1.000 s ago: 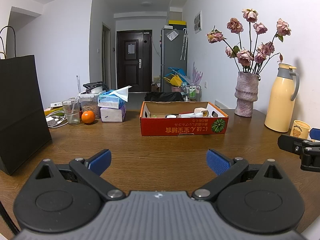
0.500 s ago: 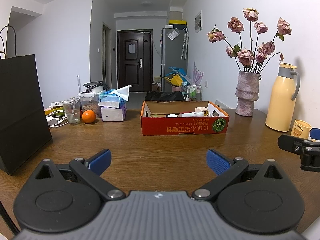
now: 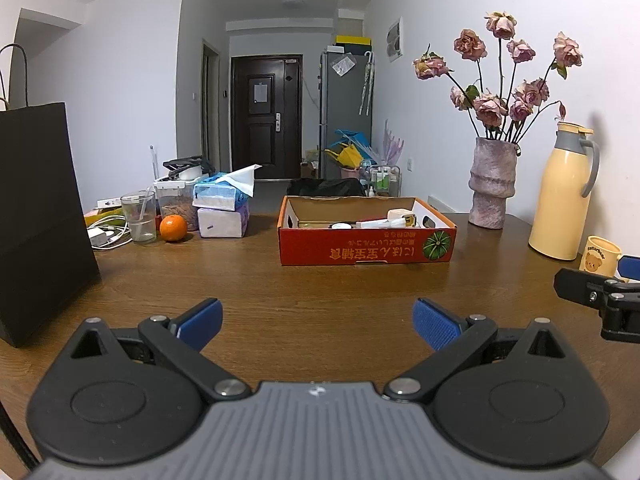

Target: Organize rigid objects

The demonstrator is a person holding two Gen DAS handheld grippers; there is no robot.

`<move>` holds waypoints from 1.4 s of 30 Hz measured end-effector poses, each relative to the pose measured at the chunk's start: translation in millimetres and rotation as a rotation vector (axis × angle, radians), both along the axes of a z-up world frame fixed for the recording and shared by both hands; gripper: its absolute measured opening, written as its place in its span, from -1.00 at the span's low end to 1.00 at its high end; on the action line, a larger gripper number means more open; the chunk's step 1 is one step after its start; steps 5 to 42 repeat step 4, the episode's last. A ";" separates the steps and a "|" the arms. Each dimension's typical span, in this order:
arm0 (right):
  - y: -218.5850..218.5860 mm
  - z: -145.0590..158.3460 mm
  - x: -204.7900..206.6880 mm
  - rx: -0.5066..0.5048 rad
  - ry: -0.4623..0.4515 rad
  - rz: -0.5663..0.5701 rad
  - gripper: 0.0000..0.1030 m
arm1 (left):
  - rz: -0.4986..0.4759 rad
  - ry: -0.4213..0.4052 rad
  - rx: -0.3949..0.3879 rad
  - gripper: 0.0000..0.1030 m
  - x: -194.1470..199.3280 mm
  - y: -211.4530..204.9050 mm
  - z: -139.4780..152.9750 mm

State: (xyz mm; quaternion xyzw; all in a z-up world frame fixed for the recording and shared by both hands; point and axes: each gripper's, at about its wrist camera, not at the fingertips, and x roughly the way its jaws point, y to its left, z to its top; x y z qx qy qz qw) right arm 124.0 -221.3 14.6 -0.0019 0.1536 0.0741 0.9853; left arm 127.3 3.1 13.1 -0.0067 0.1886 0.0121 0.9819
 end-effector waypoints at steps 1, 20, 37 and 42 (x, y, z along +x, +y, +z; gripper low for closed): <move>0.3 -0.7 -0.1 -0.001 0.001 0.000 1.00 | -0.002 0.002 -0.003 1.00 0.6 0.1 -0.8; -1.5 -1.5 3.1 -0.001 0.006 0.001 1.00 | 0.000 0.006 -0.003 1.00 2.5 0.1 -1.4; -1.5 -1.5 3.1 -0.001 0.006 0.001 1.00 | 0.000 0.006 -0.003 1.00 2.5 0.1 -1.4; -1.5 -1.5 3.1 -0.001 0.006 0.001 1.00 | 0.000 0.006 -0.003 1.00 2.5 0.1 -1.4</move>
